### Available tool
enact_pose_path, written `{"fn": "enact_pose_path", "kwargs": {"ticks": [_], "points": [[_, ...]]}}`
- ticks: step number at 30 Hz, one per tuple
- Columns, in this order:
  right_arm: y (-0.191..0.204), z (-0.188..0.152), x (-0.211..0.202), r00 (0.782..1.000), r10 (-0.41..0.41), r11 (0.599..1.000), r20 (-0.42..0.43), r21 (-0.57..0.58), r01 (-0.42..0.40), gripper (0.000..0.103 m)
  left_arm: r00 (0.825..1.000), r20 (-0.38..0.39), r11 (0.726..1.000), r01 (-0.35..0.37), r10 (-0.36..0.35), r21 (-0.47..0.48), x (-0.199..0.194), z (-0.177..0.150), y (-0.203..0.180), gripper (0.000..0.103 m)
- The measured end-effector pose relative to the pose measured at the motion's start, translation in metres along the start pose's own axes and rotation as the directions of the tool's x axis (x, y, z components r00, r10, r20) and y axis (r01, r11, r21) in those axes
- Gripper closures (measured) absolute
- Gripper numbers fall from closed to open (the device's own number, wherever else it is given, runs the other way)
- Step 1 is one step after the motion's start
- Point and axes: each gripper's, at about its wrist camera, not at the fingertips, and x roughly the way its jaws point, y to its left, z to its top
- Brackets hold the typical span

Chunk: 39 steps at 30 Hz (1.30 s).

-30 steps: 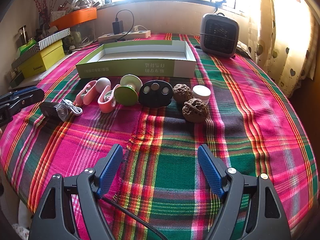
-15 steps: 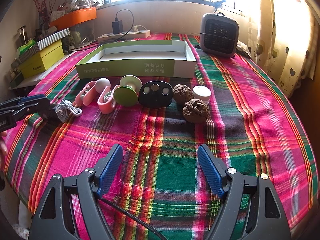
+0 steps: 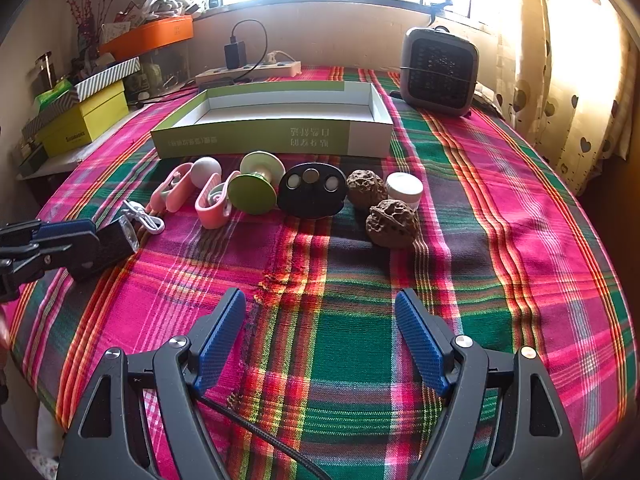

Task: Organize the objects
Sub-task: 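Close the left tool around the black power bank on the cloth, then lift the power bank with the left tool while the right tool grasps a walnut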

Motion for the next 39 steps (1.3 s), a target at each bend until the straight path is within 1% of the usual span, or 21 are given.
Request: {"fn": "enact_pose_path", "kwargs": {"ticks": [2,5,11,15,19,24,30,39], "points": [[0.0,0.0,0.0,1.0,0.002,1.0,0.001,-0.001,-0.002,0.026,1.0,-0.016,1.0,-0.015,0.015,0.0,0.004,-0.001,-0.002,0.064],[-0.001,0.0,0.0,1.0,0.01,1.0,0.004,-0.007,-0.01,0.026,0.999,-0.035,1.0,-0.011,0.01,-0.008,0.01,-0.003,-0.005,0.064],[-0.006,-0.001,-0.001,0.999,0.039,0.999,-0.005,-0.031,-0.039,0.026,0.998,-0.023,0.998,-0.057,0.057,0.012,0.014,-0.003,-0.013,0.064],[-0.013,-0.001,-0.003,0.998,0.062,0.998,0.001,-0.014,-0.062,0.026,0.997,-0.018,0.997,-0.076,0.076,0.006,0.014,-0.003,-0.016,0.064],[-0.023,0.003,-0.004,0.999,0.033,0.999,0.013,-0.001,-0.033,0.026,0.996,-0.018,0.996,-0.086,0.086,0.004,0.015,-0.003,-0.018,0.065],[-0.034,0.014,0.002,1.0,-0.022,1.0,0.001,-0.014,0.022,0.026,0.995,-0.019,0.995,-0.103,0.103,0.003,0.016,-0.002,-0.02,0.067],[-0.048,0.025,0.013,1.0,-0.006,1.0,-0.022,-0.004,0.006,0.026,0.993,-0.017,0.993,-0.12,0.12,-0.001,0.018,-0.001,-0.022,0.067],[-0.051,0.031,0.024,0.999,0.02,1.0,-0.04,-0.008,-0.02,0.036,0.991,-0.013,0.991,-0.135,0.135,-0.013,0.021,0.003,-0.022,0.069]]}}
